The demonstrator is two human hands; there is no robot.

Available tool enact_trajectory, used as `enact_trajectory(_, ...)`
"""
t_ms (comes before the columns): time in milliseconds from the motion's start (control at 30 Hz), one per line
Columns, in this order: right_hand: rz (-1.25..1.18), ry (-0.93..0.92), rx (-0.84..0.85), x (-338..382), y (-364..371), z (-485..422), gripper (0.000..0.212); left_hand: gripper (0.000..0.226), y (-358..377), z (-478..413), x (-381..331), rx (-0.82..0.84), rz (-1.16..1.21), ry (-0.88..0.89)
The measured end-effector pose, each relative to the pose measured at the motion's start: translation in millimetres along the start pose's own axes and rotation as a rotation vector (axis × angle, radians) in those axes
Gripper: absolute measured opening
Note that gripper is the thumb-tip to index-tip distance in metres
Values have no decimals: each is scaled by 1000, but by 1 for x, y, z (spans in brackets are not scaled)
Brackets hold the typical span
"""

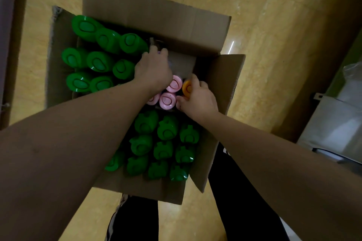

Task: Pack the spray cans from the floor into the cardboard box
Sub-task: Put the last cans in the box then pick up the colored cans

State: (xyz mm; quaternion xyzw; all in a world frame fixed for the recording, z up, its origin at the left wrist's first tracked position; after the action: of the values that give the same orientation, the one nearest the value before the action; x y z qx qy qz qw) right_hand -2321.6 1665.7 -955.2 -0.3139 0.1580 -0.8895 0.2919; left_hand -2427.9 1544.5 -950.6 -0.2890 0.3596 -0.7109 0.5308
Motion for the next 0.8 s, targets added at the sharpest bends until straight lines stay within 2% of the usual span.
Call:
enact_trajectory(200,113,-14,-96,43,-33,34,85,44,-55,45,10,-35,40,55)
enact_trajectory(400,201,-169,-318,149,-121,111,71,49,-186,113,43,-195,-16,120)
enact_trajectory(567,316,-285,-522,249,-191,232,73,64,-319,199,74,-420,-24,170)
enact_trajectory(800,510,-508,-746,393,-264,450,76,75,-505,372,131,-660,-3,79)
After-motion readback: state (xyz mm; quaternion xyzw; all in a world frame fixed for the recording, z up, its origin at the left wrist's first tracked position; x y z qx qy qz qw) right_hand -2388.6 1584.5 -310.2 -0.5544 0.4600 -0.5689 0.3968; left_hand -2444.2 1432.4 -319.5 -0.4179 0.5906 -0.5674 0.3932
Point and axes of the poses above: each hand's wrist, its own z-axis away from the middle knuckle, its own y-axis out of the palm, x = y × z, the point moved 4 cm from there along -z, towards the middle knuckle, and after that the axes turned 11 degrees about -z, right-handed, at the moved point
